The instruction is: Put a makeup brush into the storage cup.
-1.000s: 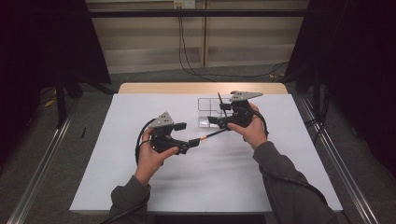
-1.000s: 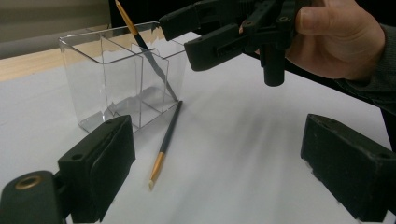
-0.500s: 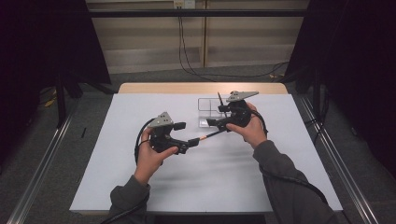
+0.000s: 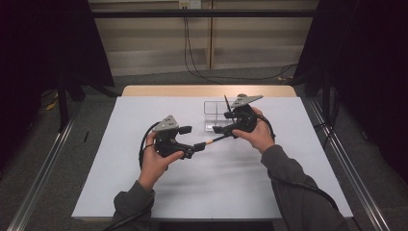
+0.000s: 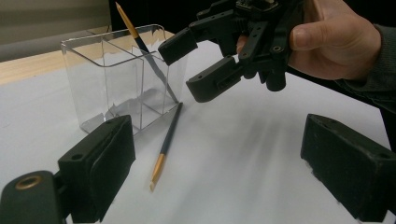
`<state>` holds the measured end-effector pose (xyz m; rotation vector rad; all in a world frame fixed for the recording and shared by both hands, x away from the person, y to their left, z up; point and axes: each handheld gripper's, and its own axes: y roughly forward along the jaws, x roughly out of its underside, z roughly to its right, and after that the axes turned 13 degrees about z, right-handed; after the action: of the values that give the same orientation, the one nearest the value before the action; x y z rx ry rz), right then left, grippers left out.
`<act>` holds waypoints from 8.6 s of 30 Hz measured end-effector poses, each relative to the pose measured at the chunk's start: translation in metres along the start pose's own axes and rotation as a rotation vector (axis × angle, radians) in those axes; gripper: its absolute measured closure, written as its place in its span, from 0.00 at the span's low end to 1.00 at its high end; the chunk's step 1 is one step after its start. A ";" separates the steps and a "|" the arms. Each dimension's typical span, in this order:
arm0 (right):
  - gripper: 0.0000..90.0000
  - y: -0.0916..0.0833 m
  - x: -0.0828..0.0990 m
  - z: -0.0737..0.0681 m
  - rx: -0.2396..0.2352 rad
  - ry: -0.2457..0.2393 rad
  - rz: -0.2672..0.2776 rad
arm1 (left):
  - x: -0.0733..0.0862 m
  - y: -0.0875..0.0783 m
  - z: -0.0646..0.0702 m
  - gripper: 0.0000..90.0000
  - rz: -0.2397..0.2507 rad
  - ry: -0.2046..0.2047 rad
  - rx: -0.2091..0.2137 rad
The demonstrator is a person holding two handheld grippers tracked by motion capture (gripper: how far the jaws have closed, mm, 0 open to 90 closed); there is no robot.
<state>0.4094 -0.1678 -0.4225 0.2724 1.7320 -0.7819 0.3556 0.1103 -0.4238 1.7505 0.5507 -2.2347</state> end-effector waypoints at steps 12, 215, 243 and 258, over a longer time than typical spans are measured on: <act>0.17 -0.002 -0.002 -0.001 -0.004 -0.009 0.001 | 0.000 0.000 0.000 0.11 -0.002 -0.001 -0.001; 0.55 0.051 0.028 -0.002 -0.116 -0.194 -0.452 | -0.003 -0.005 -0.006 0.11 0.020 0.001 -0.021; 0.92 0.048 0.020 -0.012 -0.063 -0.152 -0.586 | -0.005 -0.007 -0.005 0.11 0.022 0.006 -0.023; 0.90 0.053 0.016 -0.013 -0.049 -0.176 -0.632 | -0.003 -0.005 -0.005 0.11 0.019 0.003 -0.023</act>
<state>0.4237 -0.1228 -0.4550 -0.3908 1.6741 -1.1723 0.3589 0.1170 -0.4209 1.7416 0.5552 -2.2043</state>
